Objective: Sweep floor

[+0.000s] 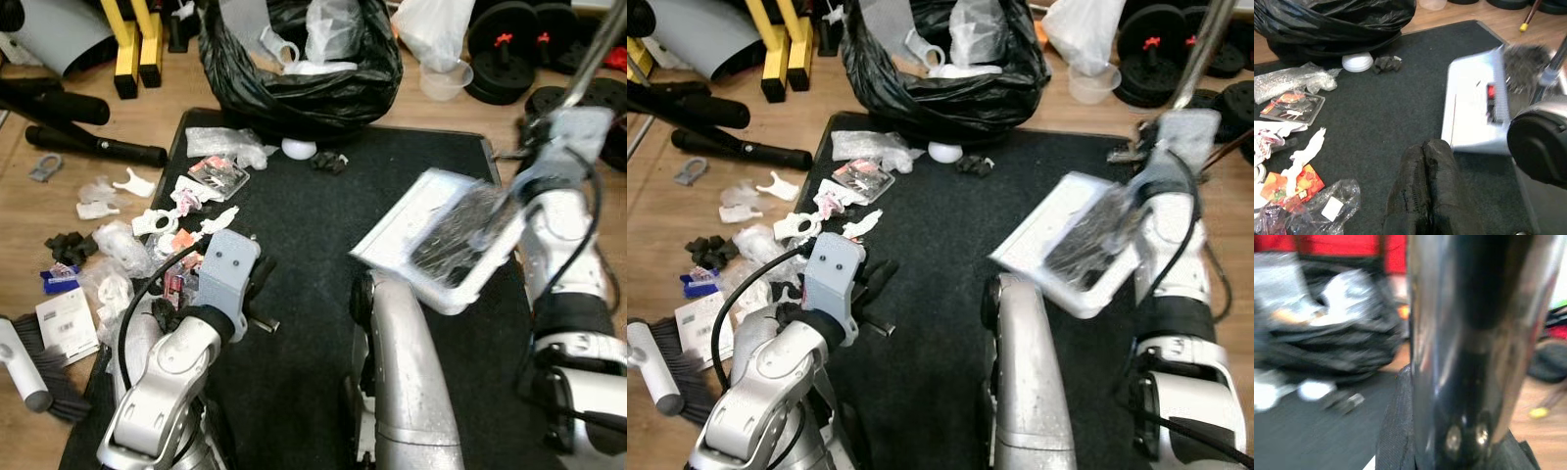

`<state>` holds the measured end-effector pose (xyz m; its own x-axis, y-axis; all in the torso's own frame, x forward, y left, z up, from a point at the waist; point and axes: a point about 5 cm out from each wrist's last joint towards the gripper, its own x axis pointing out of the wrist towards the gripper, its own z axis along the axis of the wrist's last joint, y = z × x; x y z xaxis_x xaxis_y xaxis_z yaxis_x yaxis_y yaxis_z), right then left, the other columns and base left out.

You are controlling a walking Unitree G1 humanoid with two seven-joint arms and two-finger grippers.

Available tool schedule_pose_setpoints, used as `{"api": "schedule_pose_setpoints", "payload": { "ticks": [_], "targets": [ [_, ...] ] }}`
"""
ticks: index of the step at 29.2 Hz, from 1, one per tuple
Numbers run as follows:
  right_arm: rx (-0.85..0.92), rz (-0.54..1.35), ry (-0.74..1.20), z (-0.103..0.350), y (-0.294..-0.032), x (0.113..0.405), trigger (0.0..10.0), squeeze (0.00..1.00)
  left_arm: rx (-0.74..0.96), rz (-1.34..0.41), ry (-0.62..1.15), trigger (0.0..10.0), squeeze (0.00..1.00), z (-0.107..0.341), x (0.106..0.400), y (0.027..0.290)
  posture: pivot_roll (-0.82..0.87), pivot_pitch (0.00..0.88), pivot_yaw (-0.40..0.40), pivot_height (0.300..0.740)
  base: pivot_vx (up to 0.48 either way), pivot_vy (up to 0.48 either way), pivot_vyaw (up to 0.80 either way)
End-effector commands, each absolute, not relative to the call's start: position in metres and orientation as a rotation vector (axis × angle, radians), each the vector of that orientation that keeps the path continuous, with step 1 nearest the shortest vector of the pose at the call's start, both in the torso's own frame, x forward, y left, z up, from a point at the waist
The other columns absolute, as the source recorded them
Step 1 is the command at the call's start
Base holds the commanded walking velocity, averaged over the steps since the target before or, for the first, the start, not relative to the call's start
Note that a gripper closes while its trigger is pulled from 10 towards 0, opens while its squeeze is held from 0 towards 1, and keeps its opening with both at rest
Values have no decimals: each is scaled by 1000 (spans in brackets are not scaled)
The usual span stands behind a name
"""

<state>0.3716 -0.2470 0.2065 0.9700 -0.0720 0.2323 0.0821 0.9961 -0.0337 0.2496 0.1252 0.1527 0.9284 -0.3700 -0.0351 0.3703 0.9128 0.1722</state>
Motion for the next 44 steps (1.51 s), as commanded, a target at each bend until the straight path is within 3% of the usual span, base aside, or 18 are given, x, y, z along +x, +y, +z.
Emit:
{"api": "schedule_pose_setpoints", "payload": {
  "ticks": [1, 13, 19, 22, 27, 44],
  "targets": [
    [-24, 5, -411, 244, -240, 373, 10000, 0, 183, -466, 22, 10000, 0, 151, 243, 123, -21, 267, -107, 300, 0, 0, 0],
    [-63, 189, -440, 253, -207, 388, 10000, 0, 194, -459, 30, 10000, 0, 152, 240, 126, -3, 288, -100, 300, 0, 0, 0],
    [-23, 251, -463, 251, -206, 386, 10000, 0, 196, -459, 33, 10000, 0, 153, 238, 127, 2, 296, -96, 300, 0, 0, 0],
    [-139, 323, -467, 249, -201, 384, 10000, 0, 199, -460, 38, 10000, 0, 154, 237, 128, 7, 307, -92, 300, 0, 0, 0],
    [-196, 330, -453, 247, -207, 384, 10000, 0, 202, -459, 42, 10000, 0, 154, 236, 129, 9, 317, -89, 300, 0, 0, 0],
    [-152, 313, -440, 229, -221, 377, 10000, 0, 223, -459, 59, 10000, 0, 157, 233, 136, 35, 347, -52, 300, 0, 0, 0]
  ]
}}
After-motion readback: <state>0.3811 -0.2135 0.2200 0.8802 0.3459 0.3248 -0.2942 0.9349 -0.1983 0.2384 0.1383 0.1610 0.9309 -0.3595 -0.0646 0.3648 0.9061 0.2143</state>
